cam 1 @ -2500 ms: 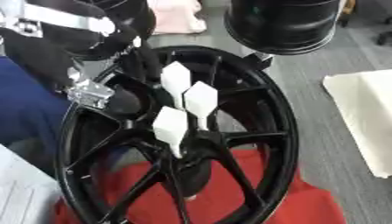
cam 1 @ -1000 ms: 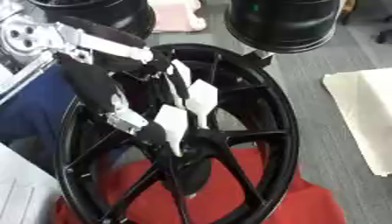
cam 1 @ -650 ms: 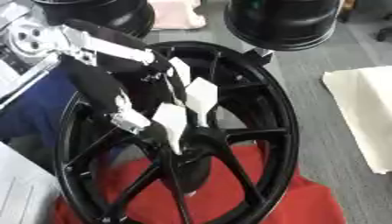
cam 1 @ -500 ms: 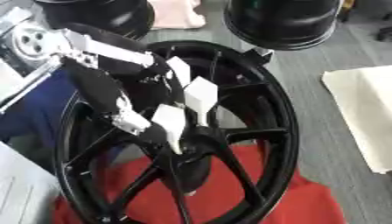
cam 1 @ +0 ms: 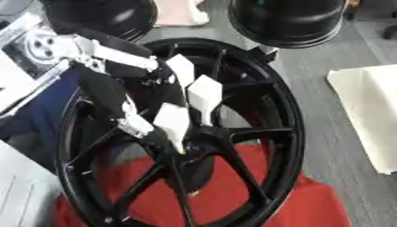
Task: Pull the pin out of the wheel hub.
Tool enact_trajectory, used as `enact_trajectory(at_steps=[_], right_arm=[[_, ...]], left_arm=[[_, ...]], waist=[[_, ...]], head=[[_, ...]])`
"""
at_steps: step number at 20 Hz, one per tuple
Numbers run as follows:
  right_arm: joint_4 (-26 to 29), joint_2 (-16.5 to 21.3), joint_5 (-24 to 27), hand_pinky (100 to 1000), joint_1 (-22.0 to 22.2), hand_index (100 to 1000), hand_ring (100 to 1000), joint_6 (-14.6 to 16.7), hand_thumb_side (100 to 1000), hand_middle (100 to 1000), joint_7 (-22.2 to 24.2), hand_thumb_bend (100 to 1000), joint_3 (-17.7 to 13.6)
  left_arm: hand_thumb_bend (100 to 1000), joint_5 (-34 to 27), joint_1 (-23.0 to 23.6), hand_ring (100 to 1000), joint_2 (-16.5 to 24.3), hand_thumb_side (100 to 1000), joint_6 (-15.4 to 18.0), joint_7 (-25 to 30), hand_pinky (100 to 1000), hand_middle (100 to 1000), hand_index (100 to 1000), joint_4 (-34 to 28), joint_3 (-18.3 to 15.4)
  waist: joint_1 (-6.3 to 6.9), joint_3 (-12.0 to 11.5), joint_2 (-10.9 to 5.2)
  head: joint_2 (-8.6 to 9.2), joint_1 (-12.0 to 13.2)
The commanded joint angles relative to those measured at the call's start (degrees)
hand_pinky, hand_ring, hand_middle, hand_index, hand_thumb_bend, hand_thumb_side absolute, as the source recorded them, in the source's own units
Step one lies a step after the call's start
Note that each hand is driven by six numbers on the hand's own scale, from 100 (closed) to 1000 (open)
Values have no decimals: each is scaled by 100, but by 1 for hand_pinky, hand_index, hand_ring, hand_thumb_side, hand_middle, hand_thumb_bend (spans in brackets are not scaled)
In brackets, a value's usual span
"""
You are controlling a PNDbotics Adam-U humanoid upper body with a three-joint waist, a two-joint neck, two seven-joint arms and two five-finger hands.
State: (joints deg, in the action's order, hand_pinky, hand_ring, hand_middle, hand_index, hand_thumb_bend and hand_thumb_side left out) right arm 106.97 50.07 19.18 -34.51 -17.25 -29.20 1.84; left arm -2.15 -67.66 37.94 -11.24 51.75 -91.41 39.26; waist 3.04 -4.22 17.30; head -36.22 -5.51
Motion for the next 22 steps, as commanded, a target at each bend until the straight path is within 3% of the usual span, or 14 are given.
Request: enact_trajectory(at_steps=[1, 12, 22], right_arm=[[13, 103, 48, 764, -71, 702, 752, 23, 604, 679, 12, 100, -36], [5, 102, 43, 765, -39, 703, 753, 27, 608, 679, 11, 100, -45], [1, 91, 59, 766, -23, 704, 754, 33, 614, 680, 16, 100, -44]], left_arm=[[566, 110, -124, 768, 29, 468, 44, 21, 794, 768, 801, -11, -66], [557, 209, -60, 771, -57, 461, 103, 21, 797, 779, 830, 207, 5], [501, 344, -28, 738, -155, 455, 143, 21, 769, 733, 798, 357, -52]], waist=[[-32, 6, -99], [-61, 18, -68], [-100, 32, -35]], head=[[-3, 38], [68, 59], [64, 64]])
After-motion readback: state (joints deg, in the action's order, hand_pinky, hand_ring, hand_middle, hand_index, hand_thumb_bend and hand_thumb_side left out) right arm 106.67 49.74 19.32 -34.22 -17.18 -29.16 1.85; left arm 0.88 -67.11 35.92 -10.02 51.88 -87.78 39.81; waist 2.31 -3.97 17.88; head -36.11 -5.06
